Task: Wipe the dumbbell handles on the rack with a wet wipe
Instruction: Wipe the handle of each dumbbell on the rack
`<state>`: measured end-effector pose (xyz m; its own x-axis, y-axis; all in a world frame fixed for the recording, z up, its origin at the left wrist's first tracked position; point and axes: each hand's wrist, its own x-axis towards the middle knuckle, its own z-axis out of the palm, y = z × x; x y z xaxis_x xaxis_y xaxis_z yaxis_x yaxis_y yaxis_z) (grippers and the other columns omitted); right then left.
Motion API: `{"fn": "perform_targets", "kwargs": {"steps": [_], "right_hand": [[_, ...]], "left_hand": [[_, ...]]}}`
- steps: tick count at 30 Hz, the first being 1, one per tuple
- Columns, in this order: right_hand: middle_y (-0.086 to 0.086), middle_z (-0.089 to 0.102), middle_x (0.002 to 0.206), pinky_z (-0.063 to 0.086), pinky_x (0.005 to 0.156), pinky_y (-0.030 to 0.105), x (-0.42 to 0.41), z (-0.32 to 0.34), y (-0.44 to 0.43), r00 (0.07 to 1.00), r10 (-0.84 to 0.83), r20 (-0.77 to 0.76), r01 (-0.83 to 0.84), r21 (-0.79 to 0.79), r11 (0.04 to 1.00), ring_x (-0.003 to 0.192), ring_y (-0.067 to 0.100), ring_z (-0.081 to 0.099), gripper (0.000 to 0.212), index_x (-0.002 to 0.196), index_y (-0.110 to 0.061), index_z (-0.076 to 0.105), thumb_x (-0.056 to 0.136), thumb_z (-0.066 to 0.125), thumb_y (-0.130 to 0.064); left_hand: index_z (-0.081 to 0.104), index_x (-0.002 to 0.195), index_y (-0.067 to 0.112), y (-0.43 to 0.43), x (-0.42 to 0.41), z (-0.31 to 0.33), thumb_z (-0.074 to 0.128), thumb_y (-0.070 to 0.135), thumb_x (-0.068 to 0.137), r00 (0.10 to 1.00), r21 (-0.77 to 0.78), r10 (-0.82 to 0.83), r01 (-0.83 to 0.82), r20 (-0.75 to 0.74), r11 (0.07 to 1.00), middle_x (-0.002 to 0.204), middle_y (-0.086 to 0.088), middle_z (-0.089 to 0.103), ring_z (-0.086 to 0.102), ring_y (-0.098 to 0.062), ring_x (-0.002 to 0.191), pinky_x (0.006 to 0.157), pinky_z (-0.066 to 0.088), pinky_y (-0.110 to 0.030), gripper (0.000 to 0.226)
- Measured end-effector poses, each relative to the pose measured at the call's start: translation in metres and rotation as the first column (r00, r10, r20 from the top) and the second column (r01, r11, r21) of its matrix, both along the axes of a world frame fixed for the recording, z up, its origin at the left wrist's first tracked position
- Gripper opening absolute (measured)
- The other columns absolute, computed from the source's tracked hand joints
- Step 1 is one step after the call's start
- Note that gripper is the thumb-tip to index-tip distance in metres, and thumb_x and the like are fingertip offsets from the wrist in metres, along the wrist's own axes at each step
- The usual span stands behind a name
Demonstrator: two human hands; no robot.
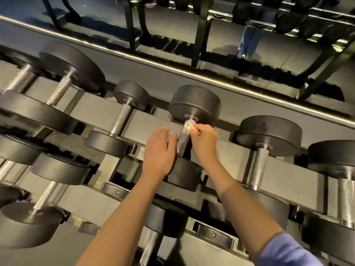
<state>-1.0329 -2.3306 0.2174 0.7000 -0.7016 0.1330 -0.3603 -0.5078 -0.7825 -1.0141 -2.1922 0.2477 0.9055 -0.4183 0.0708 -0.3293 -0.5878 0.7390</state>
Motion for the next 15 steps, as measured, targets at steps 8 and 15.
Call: {"fn": "perform_targets", "kwargs": {"steps": [8, 15], "right_hand": [[0.006, 0.060, 0.088, 0.040, 0.069, 0.020, 0.000, 0.005, -0.008, 0.996, 0.064, 0.054, -0.067, 0.050, 0.996, 0.077, 0.013, 0.053, 0.017, 0.096, -0.006, 0.072, 0.091, 0.057, -0.011], [0.000, 0.059, 0.083, 0.039, 0.065, 0.014, -0.014, -0.004, -0.002, 0.982, 0.182, 0.051, -0.187, 0.144, 0.972, 0.068, 0.007, 0.053, 0.011, 0.091, -0.007, 0.075, 0.084, 0.071, -0.014]], "left_hand": [[0.047, 0.137, 0.018, -0.001, 0.000, -0.001, 0.032, 0.041, 0.101, 0.999, 0.040, 0.052, -0.051, -0.008, 0.998, 0.135, -0.001, 0.052, 0.045, -0.015, 0.125, 0.103, 0.036, -0.034, 0.045], [0.048, 0.136, 0.016, -0.002, 0.002, -0.001, 0.032, 0.037, 0.101, 0.997, 0.056, 0.074, -0.074, -0.014, 0.996, 0.136, -0.001, 0.051, 0.044, -0.014, 0.126, 0.105, 0.034, -0.033, 0.043]]}}
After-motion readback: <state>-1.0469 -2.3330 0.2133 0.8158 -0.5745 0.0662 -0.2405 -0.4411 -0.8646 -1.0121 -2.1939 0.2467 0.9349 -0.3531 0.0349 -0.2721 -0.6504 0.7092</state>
